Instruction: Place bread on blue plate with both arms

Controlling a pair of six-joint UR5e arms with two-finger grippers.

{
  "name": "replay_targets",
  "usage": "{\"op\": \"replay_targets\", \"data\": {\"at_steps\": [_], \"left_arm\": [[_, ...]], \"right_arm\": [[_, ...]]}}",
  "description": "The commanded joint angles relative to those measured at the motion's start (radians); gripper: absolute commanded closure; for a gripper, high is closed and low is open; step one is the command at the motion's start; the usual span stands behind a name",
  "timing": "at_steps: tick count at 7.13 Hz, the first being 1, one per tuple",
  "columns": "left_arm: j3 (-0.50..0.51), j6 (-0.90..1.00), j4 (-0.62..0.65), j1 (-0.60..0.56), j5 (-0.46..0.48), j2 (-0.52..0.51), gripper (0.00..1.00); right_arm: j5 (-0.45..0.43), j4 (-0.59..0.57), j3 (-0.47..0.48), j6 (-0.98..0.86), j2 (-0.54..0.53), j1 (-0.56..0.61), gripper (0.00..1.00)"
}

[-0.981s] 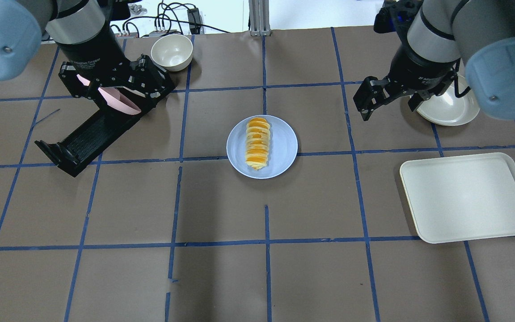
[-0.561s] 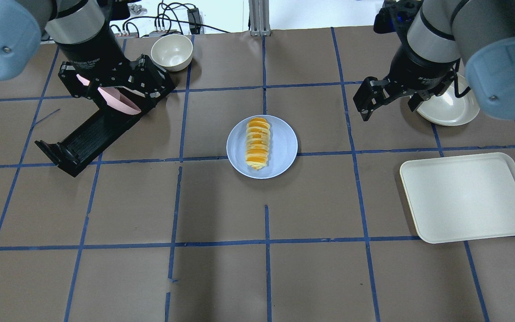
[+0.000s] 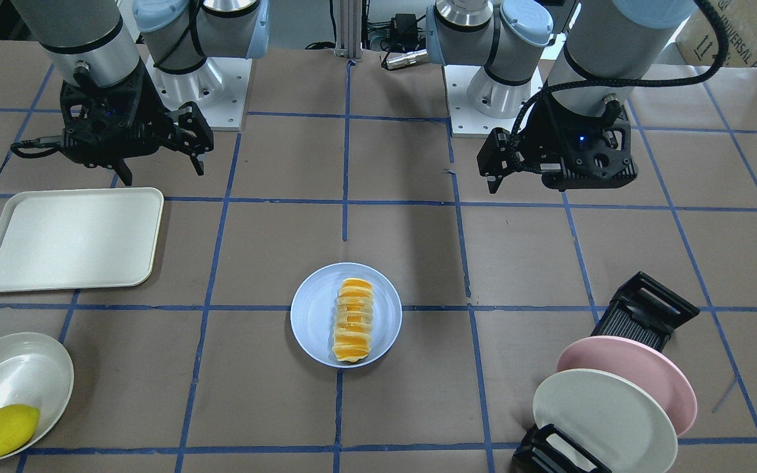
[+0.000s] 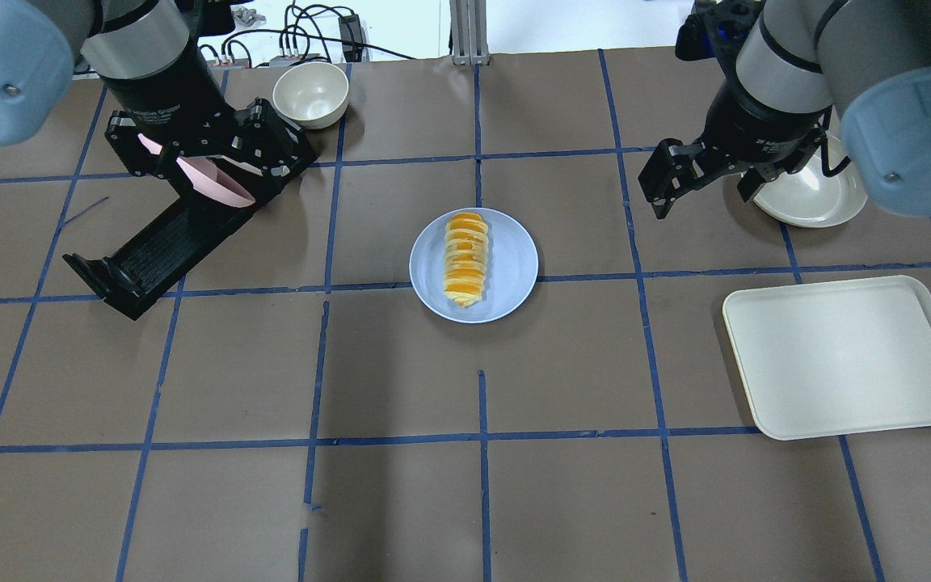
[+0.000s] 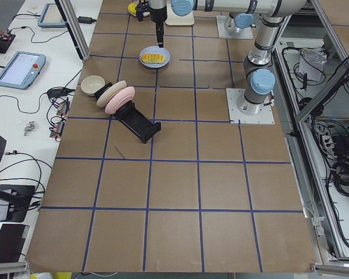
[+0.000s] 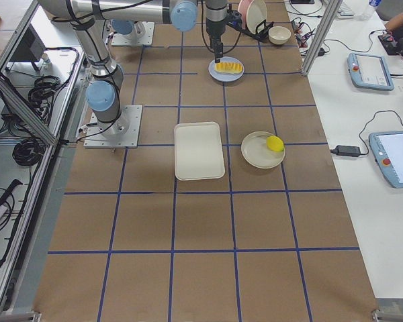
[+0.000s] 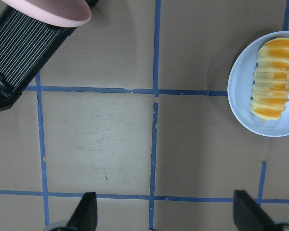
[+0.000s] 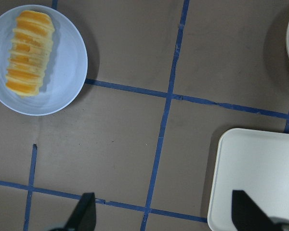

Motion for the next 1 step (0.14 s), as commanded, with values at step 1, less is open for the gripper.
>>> {"op": "replay_targets", "data": {"at_steps": [1], "left_arm": [[0.000,0.000,0.002,0.000,-0.001,0.001,0.00]], "right_arm": [[0.002,-0.003,0.000,0.000,-0.001,0.000,0.00]]}}
